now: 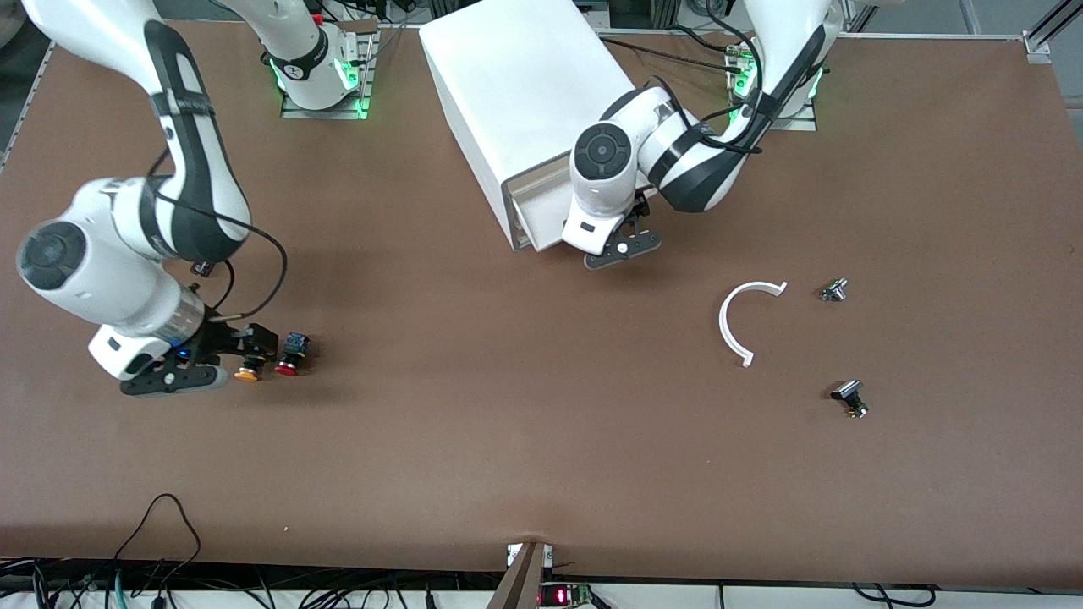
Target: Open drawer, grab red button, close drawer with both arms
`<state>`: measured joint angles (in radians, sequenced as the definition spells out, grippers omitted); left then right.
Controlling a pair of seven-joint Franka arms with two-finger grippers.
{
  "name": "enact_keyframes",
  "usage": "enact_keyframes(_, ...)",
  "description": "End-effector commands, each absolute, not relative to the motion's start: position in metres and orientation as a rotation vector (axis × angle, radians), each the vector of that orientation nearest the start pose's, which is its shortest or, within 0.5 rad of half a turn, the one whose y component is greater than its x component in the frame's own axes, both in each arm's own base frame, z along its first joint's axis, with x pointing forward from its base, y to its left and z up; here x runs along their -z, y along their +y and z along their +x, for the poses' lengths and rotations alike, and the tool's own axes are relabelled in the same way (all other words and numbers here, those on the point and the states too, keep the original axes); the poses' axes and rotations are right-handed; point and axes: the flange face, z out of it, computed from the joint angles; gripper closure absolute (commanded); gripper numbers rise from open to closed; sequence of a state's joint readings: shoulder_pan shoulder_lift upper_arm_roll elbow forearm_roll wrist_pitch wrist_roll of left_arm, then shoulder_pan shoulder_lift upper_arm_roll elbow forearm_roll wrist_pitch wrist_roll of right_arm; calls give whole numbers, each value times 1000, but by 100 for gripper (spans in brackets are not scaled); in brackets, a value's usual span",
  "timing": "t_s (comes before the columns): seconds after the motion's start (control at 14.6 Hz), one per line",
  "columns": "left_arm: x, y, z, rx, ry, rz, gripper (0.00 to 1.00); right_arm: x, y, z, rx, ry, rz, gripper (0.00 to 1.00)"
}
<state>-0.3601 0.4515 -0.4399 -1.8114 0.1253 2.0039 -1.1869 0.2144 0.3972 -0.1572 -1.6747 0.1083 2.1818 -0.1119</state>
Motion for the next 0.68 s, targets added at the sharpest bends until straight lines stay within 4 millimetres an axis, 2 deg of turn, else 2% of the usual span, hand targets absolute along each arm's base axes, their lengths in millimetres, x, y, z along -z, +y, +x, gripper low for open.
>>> enact_keyframes(0.0,-303,-434,433,-348,-520,-2944,1,-454,60,658,126,-118,-3078,1)
enact_keyframes(0.14,-303,-439,427,-366,-514,-2945,1,-497,63,651,52,-74,-3075,1)
enact_keyframes(0.41,-298,-451,412,-390,-464,-2949,1,-557,61,623,36,61,-3061,1)
enact_keyframes(0.48,-298,-455,408,-394,-451,-2952,1,-567,60,616,18,102,-3064,1)
enact_keyframes(0.62,-296,-458,404,-402,-440,-2952,1,-594,60,597,23,89,-3098,1)
